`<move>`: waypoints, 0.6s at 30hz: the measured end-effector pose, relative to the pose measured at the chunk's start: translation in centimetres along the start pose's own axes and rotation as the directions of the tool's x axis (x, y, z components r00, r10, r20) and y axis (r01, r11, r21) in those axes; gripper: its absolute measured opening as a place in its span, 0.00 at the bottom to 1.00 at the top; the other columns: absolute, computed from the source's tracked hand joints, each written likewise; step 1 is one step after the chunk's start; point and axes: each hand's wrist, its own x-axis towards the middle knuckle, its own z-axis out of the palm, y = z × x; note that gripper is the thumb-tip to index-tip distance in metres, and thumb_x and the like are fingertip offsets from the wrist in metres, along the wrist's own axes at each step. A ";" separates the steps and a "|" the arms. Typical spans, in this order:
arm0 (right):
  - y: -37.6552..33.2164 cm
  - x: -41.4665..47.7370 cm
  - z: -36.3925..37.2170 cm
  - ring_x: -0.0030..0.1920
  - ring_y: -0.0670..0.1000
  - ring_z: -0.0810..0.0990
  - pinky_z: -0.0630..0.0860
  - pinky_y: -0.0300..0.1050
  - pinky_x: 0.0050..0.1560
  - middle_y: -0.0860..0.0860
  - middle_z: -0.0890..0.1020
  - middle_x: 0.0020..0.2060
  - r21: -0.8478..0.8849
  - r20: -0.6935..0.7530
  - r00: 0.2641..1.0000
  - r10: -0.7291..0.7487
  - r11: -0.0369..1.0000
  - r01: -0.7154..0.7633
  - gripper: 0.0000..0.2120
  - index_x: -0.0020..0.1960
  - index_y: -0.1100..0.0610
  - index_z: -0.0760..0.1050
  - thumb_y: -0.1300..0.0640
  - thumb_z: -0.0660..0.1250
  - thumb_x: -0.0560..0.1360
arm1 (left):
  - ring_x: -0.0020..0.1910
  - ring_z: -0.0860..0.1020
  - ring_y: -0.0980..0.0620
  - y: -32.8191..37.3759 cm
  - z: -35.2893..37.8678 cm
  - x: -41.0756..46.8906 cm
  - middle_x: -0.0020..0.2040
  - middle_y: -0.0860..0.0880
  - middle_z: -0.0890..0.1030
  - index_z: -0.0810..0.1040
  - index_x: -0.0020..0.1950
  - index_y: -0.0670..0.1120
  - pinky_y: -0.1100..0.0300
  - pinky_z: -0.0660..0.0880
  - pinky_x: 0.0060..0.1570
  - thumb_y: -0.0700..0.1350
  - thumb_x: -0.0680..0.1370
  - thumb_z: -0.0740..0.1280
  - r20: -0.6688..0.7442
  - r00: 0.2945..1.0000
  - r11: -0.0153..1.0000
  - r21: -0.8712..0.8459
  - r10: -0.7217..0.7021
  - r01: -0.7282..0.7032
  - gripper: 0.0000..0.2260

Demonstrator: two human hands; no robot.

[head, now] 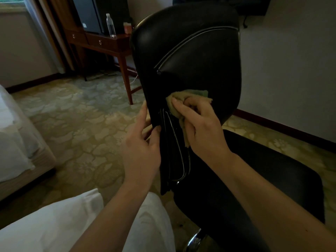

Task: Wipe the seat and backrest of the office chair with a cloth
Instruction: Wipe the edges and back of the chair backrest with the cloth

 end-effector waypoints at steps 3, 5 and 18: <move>0.9 -1.3 0.0 0.54 0.63 0.78 0.79 0.58 0.51 0.63 0.76 0.57 0.056 0.039 0.999 0.014 0.998 -0.016 0.19 0.70 0.58 0.71 0.62 0.59 0.80 | 0.59 0.82 0.60 0.7 0.0 -0.2 0.60 0.55 0.83 0.66 0.77 0.59 0.67 0.78 0.56 0.36 0.83 0.66 0.013 1.000 0.999 -0.041 -0.005 0.006 0.28; 0.9 -0.5 -0.7 0.55 0.62 0.78 0.78 0.58 0.53 0.62 0.77 0.57 0.003 0.060 0.998 0.007 1.000 -0.007 0.19 0.69 0.57 0.73 0.62 0.57 0.79 | 0.59 0.82 0.59 0.9 0.0 -0.3 0.60 0.56 0.83 0.65 0.76 0.61 0.68 0.78 0.56 0.36 0.83 0.65 0.019 1.000 0.999 -0.049 0.002 -0.001 0.28; 0.8 0.2 -0.6 0.53 0.61 0.78 0.78 0.58 0.51 0.61 0.77 0.55 -0.004 0.047 0.998 -0.035 0.999 0.036 0.18 0.67 0.59 0.75 0.63 0.60 0.79 | 0.58 0.82 0.61 0.8 0.0 -0.2 0.63 0.54 0.82 0.64 0.75 0.64 0.67 0.79 0.56 0.37 0.83 0.65 0.010 1.000 1.000 -0.004 0.009 -0.009 0.28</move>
